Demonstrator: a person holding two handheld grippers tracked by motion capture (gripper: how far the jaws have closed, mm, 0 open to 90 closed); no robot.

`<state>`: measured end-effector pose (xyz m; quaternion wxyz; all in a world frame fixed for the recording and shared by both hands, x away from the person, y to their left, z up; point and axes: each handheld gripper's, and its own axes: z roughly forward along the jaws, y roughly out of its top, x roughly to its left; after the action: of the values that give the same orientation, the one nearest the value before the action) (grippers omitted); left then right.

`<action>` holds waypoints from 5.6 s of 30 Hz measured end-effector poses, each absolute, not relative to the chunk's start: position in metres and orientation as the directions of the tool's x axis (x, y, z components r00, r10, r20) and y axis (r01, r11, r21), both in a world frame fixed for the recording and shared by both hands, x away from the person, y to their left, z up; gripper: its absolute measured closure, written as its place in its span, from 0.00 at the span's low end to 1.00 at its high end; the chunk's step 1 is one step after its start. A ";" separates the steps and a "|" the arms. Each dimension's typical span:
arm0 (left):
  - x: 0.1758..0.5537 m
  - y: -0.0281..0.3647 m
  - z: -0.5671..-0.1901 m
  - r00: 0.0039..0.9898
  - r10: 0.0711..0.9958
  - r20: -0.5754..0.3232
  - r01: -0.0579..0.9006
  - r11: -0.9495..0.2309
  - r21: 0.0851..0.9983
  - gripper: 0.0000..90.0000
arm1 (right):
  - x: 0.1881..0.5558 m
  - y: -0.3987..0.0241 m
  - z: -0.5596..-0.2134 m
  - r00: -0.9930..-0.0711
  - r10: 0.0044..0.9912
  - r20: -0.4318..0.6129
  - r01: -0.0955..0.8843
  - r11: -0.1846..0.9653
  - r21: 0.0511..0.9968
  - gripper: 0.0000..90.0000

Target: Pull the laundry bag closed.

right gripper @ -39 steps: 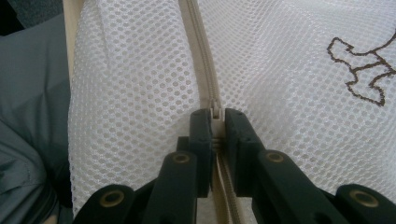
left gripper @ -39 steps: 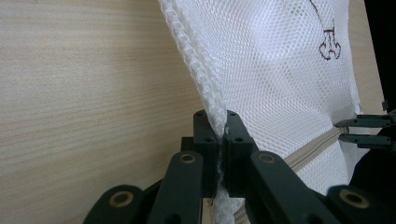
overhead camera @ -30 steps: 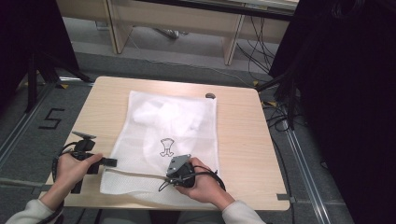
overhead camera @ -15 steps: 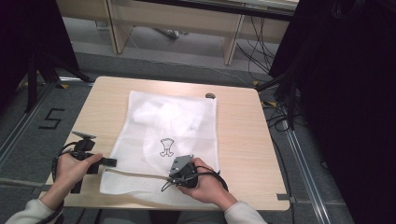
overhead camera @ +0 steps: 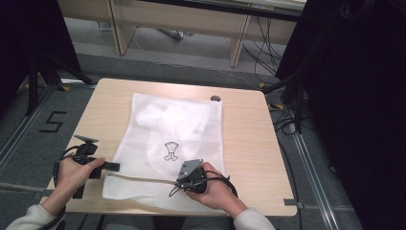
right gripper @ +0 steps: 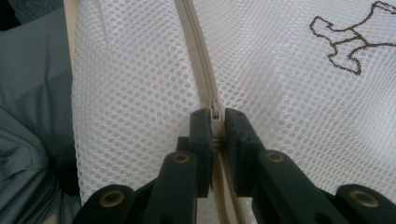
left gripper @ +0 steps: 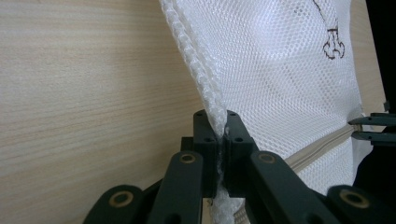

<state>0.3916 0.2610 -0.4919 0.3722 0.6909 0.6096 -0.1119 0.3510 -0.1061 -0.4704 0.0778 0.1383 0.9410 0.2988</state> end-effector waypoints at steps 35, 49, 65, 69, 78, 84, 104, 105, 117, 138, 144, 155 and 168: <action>0.391 0.261 -0.492 0.225 0.765 -0.604 0.929 0.019 0.369 0.95 | 0.350 -0.130 -0.467 -0.936 0.345 -0.067 0.242 0.770 0.591 0.92; 0.392 0.261 -0.493 0.221 0.766 -0.604 0.929 0.024 0.370 0.95 | 0.349 -0.141 -0.467 -0.932 0.356 -0.067 0.253 0.771 0.584 0.92; 0.392 0.261 -0.493 0.220 0.770 -0.599 0.929 0.023 0.371 0.95 | 0.347 -0.151 -0.467 -0.926 0.371 -0.071 0.264 0.770 0.581 0.92; 0.392 0.261 -0.493 0.219 0.769 -0.600 0.929 0.024 0.370 0.95 | 0.347 -0.152 -0.466 -0.925 0.372 -0.074 0.263 0.769 0.583 0.92; 0.392 0.261 -0.493 0.221 0.771 -0.597 0.928 0.022 0.372 0.95 | 0.347 -0.157 -0.466 -0.929 0.361 -0.085 0.249 0.776 0.580 0.92; 0.391 0.261 -0.492 0.222 0.771 -0.597 0.927 0.023 0.374 0.95 | 0.346 -0.160 -0.465 -0.920 0.386 -0.074 0.274 0.766 0.582 0.92; 0.392 0.261 -0.492 0.224 0.770 -0.598 0.928 0.020 0.373 0.95 | 0.345 -0.168 -0.464 -0.916 0.395 -0.068 0.283 0.758 0.588 0.92; 0.392 0.261 -0.492 0.224 0.769 -0.598 0.927 0.020 0.373 0.95 | 0.345 -0.169 -0.464 -0.916 0.395 -0.068 0.283 0.757 0.589 0.92; 0.392 0.261 -0.493 0.225 0.771 -0.596 0.928 0.018 0.373 0.95 | 0.344 -0.176 -0.462 -0.904 0.422 -0.062 0.309 0.748 0.587 0.92; 0.392 0.261 -0.492 0.224 0.769 -0.599 0.928 0.019 0.372 0.95 | 0.344 -0.184 -0.461 -0.902 0.428 -0.058 0.314 0.741 0.593 0.92; 0.392 0.260 -0.492 0.220 0.768 -0.601 0.927 0.028 0.374 0.95 | 0.345 -0.188 -0.461 -0.903 0.426 -0.054 0.313 0.739 0.597 0.92; 0.392 0.262 -0.493 0.222 0.769 -0.599 0.928 0.022 0.372 0.95 | 0.345 -0.196 -0.461 -0.895 0.443 -0.055 0.327 0.735 0.595 0.92; 0.392 0.262 -0.492 0.223 0.774 -0.593 0.927 0.020 0.374 0.95 | 0.344 -0.203 -0.462 -0.897 0.439 -0.056 0.327 0.742 0.584 0.92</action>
<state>0.3921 0.2616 -0.4925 0.3635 0.6922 0.6145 -0.1053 0.3444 -0.2034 -0.4621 0.0953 0.2064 0.9285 0.2936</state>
